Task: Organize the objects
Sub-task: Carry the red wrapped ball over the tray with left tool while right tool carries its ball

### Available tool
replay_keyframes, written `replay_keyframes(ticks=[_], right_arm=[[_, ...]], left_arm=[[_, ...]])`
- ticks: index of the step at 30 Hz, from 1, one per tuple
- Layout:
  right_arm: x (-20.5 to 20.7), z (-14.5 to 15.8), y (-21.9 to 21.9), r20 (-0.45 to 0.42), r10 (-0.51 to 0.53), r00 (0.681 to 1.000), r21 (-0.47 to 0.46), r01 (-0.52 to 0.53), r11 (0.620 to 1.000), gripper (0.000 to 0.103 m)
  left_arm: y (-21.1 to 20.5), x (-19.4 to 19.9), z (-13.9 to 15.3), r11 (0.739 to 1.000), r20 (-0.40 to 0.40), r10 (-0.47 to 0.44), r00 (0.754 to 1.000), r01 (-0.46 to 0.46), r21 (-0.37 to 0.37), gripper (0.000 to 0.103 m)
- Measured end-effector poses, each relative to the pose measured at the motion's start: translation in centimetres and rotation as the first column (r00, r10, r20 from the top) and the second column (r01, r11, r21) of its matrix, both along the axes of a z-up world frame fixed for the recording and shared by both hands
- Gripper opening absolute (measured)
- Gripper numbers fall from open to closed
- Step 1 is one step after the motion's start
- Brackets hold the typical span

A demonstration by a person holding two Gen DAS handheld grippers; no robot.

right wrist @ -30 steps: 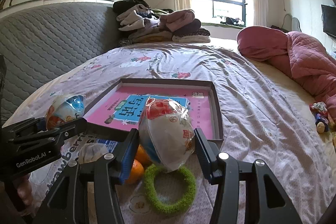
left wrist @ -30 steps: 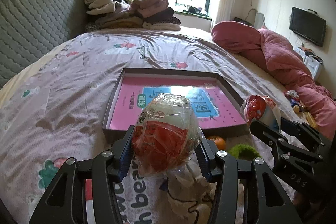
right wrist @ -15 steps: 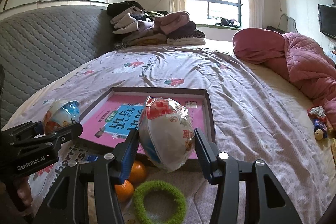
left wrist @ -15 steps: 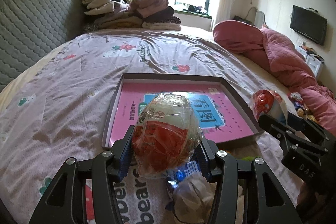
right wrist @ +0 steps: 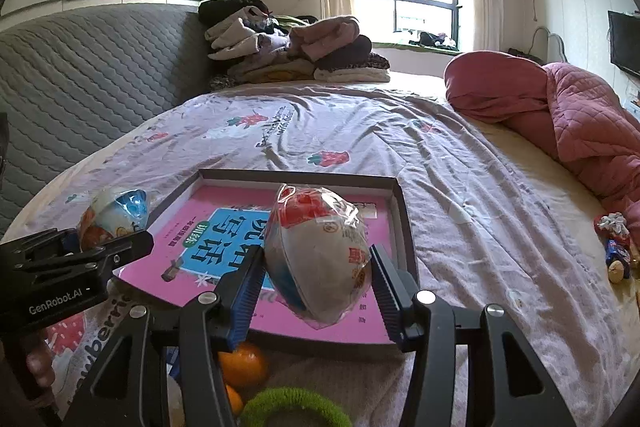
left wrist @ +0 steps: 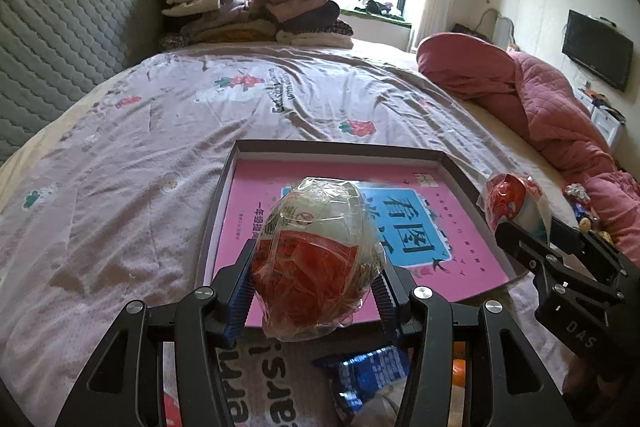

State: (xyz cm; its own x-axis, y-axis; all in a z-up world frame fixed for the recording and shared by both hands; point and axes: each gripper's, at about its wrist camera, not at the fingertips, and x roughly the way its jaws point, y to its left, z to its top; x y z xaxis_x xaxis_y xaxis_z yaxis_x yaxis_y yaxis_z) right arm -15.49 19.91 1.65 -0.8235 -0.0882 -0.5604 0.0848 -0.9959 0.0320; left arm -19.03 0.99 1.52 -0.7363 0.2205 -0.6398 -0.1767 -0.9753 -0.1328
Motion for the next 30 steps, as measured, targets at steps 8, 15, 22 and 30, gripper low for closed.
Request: replay_keyframes(ticks=[8,15,22,30], right_arm=[[-2.1,-1.3,0.1,0.038,-0.003,0.999,0.023,0.002,1.000,0.053],[-3.8,-3.1,0.6,0.093,-0.017,0.996,0.044,0.013,0.999,0.053],[-4.6,-4.6,1.3,0.142,-0.032,0.989,0.023,0.029,0.999,0.053],[-5.0,-5.1,1.3,0.169,-0.032,0.985,0.033,0.026,0.999,0.053]], left_arm=[[-0.3,-2.4,-1.7,1.000,0.048,0.023,0.999,-0.022,-0.019,0.054],[-0.5,-3.8,-3.6,0.999,0.100,0.031,0.994,-0.027,-0.041,0.054],[-0.2,-4.6,-5.2,0.998,0.143,0.030,0.989,-0.022,-0.055,0.054],[0.2,-4.8,-6.0,0.997,0.164,0.028,0.986,-0.016,-0.075,0.054]])
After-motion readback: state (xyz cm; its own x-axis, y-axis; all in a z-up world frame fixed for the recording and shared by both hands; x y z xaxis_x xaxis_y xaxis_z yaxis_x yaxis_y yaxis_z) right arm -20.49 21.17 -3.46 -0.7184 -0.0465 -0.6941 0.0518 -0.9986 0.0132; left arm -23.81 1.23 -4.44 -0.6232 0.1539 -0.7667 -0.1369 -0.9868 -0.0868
